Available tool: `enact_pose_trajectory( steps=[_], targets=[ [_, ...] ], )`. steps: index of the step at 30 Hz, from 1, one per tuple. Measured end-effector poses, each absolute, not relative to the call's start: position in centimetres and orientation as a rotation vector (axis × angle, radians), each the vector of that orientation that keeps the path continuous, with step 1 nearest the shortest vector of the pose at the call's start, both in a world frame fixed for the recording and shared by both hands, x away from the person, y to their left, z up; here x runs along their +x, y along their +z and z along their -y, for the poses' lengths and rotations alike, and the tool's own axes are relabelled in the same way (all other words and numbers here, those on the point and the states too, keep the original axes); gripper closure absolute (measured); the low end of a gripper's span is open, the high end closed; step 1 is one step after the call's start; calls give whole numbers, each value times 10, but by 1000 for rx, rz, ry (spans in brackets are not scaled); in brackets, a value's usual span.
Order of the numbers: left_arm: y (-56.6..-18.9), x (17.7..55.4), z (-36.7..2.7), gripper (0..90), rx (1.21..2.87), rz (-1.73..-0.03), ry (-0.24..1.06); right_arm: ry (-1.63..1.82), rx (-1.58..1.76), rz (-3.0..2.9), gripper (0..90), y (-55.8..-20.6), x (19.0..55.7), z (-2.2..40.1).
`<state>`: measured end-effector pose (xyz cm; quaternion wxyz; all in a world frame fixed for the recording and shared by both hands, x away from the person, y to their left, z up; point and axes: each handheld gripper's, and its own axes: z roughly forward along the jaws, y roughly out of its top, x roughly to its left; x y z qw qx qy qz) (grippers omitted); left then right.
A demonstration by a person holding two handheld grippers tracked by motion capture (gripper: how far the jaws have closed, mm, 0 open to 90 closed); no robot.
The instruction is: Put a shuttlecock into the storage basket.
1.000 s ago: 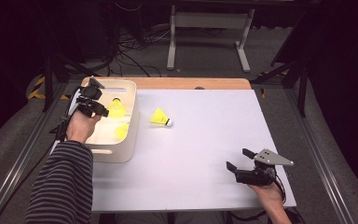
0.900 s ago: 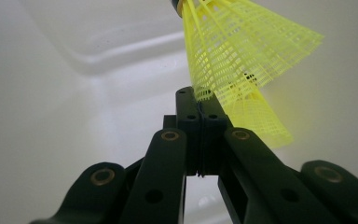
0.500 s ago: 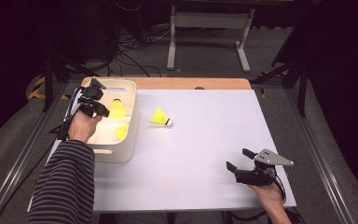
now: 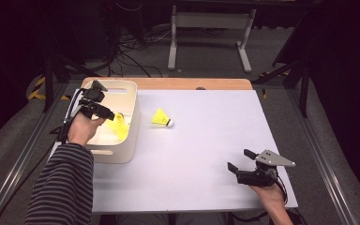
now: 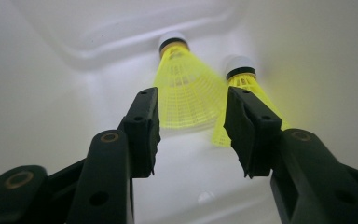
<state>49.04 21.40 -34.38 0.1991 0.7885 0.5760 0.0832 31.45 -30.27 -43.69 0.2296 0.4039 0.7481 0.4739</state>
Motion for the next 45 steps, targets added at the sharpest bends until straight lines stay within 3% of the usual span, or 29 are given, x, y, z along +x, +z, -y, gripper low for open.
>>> enact_pose_trajectory(
  steps=[10, 30, 45],
  targets=[
    [-335, 481, -213, 453, 2191, -1589, 260, 1302, 1111, -2057, 148, -437, 314, 302],
    [-322, 465, -200, 397, 2184, -1525, 299, 1304, 1109, -2059, 149, -437, 314, 302],
    [-311, 457, -184, 405, 2195, -1460, 300, 1303, 1110, -2060, 149, -437, 314, 302]
  ],
)
